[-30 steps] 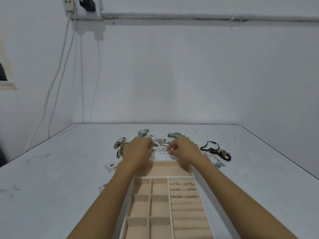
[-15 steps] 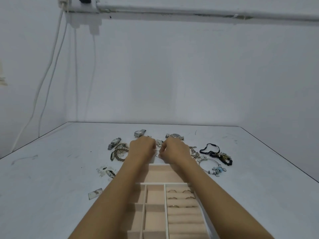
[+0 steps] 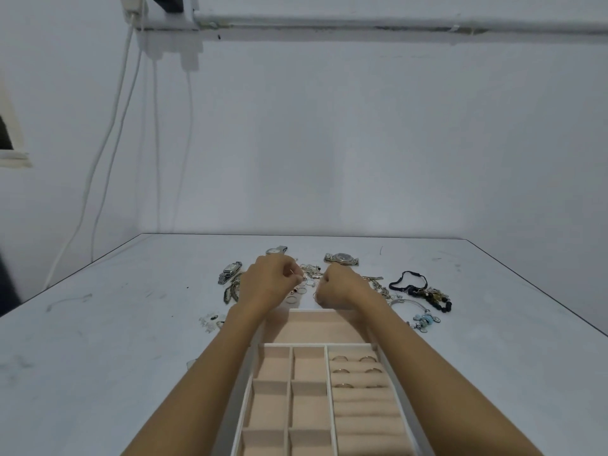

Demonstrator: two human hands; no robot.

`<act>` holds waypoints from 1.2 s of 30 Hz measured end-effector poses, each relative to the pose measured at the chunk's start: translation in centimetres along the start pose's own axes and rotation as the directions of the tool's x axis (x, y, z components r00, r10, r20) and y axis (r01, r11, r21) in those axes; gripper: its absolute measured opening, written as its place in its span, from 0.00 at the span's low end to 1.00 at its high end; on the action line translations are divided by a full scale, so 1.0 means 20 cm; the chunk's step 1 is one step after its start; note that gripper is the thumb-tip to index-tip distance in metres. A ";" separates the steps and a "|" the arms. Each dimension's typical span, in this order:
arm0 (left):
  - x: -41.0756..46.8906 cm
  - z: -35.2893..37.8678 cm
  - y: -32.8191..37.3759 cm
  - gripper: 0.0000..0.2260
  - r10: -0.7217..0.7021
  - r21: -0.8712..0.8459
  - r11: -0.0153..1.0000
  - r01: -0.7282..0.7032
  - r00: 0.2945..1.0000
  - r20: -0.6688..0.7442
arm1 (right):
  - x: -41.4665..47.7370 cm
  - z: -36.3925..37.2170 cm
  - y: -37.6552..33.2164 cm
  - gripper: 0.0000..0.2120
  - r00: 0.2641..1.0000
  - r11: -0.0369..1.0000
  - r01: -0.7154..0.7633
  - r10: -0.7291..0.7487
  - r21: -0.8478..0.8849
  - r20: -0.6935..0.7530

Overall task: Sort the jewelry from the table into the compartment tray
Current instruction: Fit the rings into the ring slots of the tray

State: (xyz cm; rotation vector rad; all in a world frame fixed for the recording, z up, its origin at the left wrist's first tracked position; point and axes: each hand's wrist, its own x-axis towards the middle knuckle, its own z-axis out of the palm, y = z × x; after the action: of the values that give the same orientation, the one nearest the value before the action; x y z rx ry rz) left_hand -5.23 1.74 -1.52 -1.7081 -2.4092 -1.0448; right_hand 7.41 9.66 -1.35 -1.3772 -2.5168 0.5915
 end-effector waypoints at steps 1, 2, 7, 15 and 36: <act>-0.02 -0.01 0.00 0.03 -0.009 -0.049 0.999 0.009 1.000 -0.006 | 0.00 0.00 0.00 0.10 1.000 1.000 -0.003 0.003 0.003 -0.009; -0.04 -0.02 -0.01 0.02 -0.018 -0.109 0.994 0.016 1.000 -0.018 | -0.01 0.00 -0.01 0.06 1.000 1.000 -0.004 0.004 -0.001 -0.017; -0.18 -0.07 0.00 0.02 -0.069 -0.319 0.947 0.031 0.992 -0.108 | 0.00 0.01 -0.03 0.11 0.998 0.996 0.000 -0.005 -0.086 -0.063; -0.34 -0.13 0.08 0.03 0.045 -0.475 0.878 -0.058 0.998 -0.040 | -0.12 -0.08 0.02 0.06 0.968 0.989 0.131 -0.111 0.074 -0.225; -0.65 -0.17 0.20 0.07 0.403 -0.327 0.885 -0.332 0.897 0.180 | -0.92 -0.13 0.27 0.03 0.959 0.693 0.280 -0.178 0.664 -0.219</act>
State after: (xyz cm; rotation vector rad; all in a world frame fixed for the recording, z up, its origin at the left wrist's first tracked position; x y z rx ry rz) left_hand 2.21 -10.13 -1.68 -2.4057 -1.9844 -1.2323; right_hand 22.31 -2.62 -1.33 -0.7665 -1.9653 1.1791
